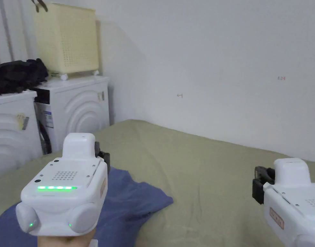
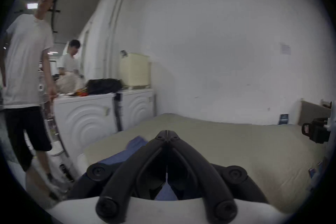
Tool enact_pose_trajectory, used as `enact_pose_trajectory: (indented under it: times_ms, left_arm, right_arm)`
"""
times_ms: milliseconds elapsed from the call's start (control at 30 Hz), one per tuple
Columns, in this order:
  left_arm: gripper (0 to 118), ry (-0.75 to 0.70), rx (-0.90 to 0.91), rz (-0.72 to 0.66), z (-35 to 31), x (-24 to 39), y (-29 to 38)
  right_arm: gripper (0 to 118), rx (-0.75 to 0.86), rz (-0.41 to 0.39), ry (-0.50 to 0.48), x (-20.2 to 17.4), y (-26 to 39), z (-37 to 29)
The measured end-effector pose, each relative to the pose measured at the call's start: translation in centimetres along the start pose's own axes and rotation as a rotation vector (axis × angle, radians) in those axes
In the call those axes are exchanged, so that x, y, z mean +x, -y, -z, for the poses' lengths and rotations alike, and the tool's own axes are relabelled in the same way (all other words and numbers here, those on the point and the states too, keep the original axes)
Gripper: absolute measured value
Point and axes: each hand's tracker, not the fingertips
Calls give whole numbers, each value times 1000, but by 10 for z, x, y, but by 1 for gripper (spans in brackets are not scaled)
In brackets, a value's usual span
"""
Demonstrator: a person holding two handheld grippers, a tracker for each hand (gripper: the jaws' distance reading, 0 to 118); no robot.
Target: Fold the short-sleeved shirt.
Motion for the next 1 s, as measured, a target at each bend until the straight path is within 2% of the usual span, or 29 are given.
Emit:
enact_pose_trajectory:
  times_ms: [67, 133, 267, 400, 567, 600, 667, 700, 767, 867, 1000]
  left_arm:
    - [0, -43, -32, 16, -11, -27, 14]
    - [0, -70, -64, 10, -22, -43, 26]
    - [0, -87, -142, 1, -20, -58, 51]
    - [0, -41, -253, 46, 23, -57, 67]
    - [2, 142, -476, 133, 139, -36, 65]
    - [25, 203, -539, 157, 167, -31, 64]
    - [102, 238, -637, 206, 226, -14, 63]
    - [118, 270, -724, 235, 255, -7, 66]
    - [118, 359, -863, 210, 304, 5, 76]
    - [118, 376, -1066, 245, 362, 31, 107]
    - [118, 347, -1193, 291, 406, 56, 155]
  right_arm:
    - [0, -2, 25, -89, -28, 2, 14]
    - [0, -6, 13, -132, -51, 8, 25]
    - [0, -46, 1, -195, -71, 23, 46]
    - [0, -99, -2, -194, -56, 38, 60]
    - [0, -163, -40, -105, -2, 61, 60]
    - [0, -185, -38, -85, 9, 65, 60]
    - [0, -232, -41, -37, 32, 74, 54]
    - [0, -254, -46, -20, 42, 78, 48]
    - [0, -287, -53, 19, 61, 87, 38]
    - [0, -340, -45, 61, 79, 98, 15]
    - [0, -385, 1, 94, 89, 110, -10]
